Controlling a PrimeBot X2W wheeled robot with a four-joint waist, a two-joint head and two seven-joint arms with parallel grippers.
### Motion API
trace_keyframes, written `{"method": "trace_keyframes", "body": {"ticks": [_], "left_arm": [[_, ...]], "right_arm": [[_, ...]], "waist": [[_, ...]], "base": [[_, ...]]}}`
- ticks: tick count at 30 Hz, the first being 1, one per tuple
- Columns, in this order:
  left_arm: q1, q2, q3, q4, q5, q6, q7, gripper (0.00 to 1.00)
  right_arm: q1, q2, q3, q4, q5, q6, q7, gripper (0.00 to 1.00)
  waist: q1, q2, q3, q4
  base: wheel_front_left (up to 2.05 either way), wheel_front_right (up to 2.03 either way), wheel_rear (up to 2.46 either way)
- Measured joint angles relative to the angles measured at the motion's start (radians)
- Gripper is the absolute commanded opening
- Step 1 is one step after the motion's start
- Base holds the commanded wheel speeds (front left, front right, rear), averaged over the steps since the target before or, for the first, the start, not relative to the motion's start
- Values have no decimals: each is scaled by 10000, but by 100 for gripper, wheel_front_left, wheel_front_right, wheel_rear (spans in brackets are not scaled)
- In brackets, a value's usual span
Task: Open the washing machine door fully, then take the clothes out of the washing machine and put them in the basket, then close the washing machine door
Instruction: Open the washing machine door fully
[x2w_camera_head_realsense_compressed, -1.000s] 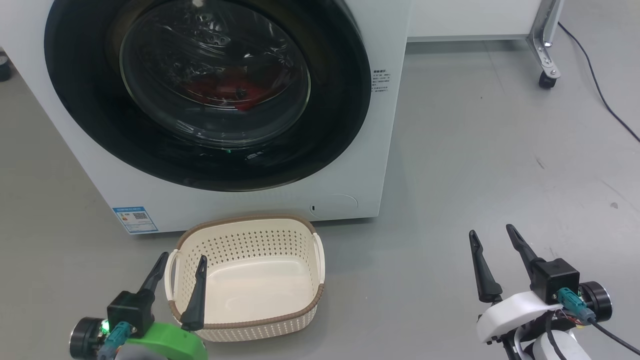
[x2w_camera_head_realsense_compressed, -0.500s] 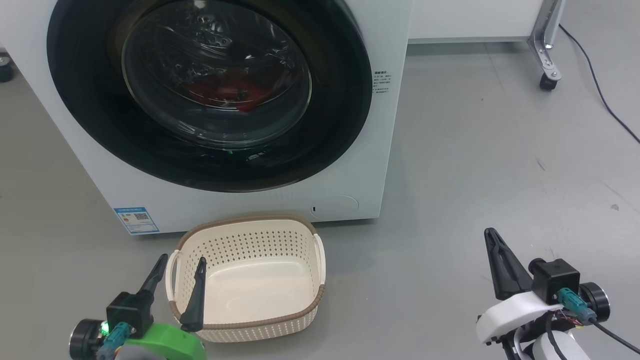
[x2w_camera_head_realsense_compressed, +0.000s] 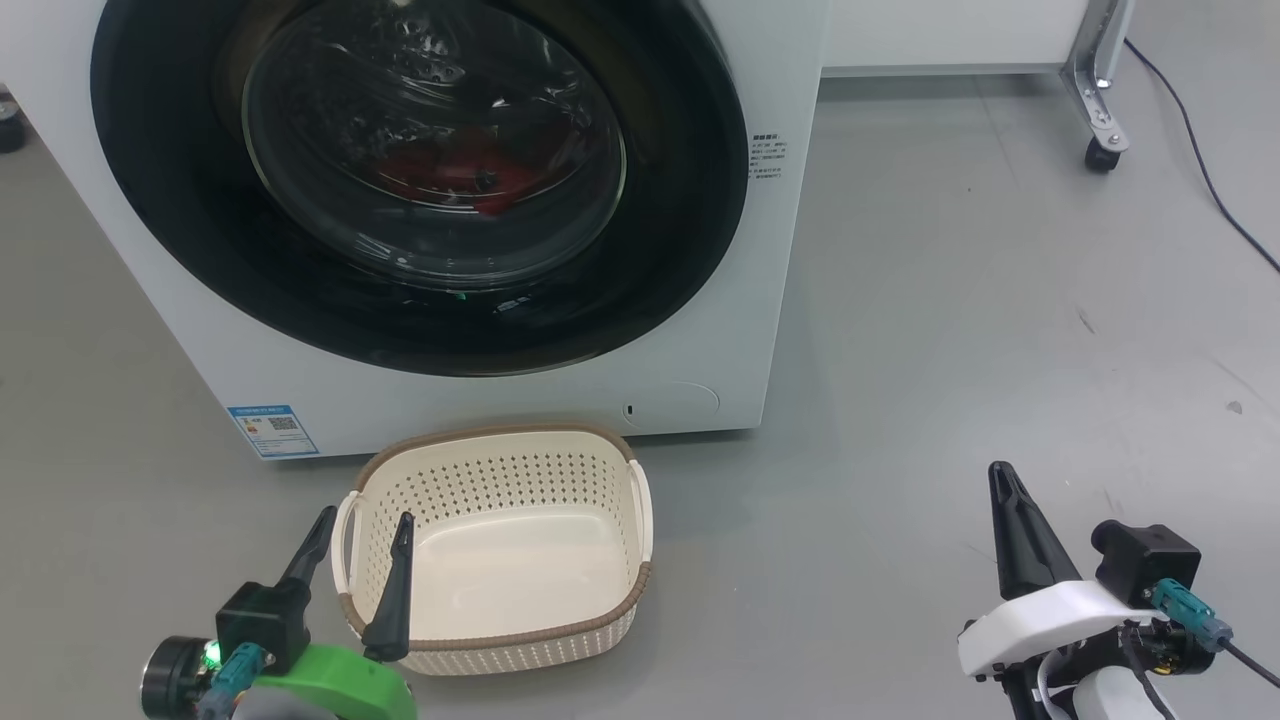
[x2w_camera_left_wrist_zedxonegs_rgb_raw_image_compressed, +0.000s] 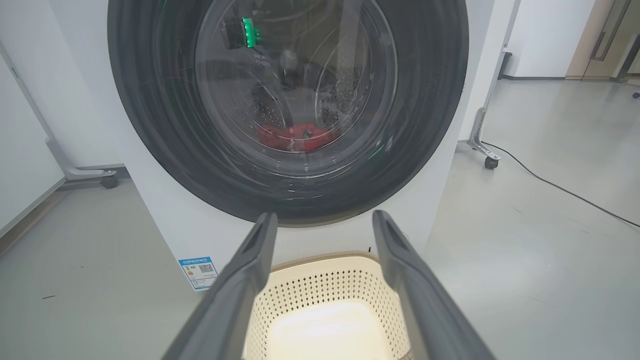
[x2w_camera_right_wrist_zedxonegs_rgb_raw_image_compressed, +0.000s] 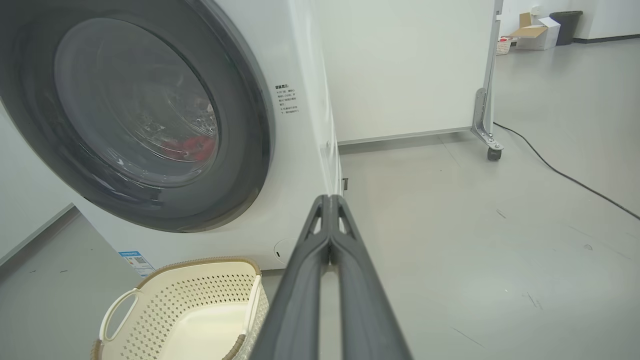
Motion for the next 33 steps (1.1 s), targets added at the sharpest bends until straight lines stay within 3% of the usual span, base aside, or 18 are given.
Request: {"method": "trace_keyframes", "body": {"ticks": [7,14,26,33], "left_arm": [[-240,-19,27,-169,52,0,0,100],[-658,-50,105,-458,134,-13,0,100],[-1424,-151,134,-821,299,-150,0,100],[-1833,-219,127,-918,318,-192,0,100]], "right_arm": [[-73,173,-349,190,1313,391,0,0],[-754,343,-1091,274,3806,669,268,0],[-2948,318,-1942,318,8385,759,1933,0],[-4421,282,-2370,291,10109,759,2963,0]], "waist": [[0,0,378,67],[0,0,927,162],[0,0,2107,371],[0,0,2819,550]], "base": [[0,0,0],[0,0,0],[0,0,0],[0,0,0]]}}
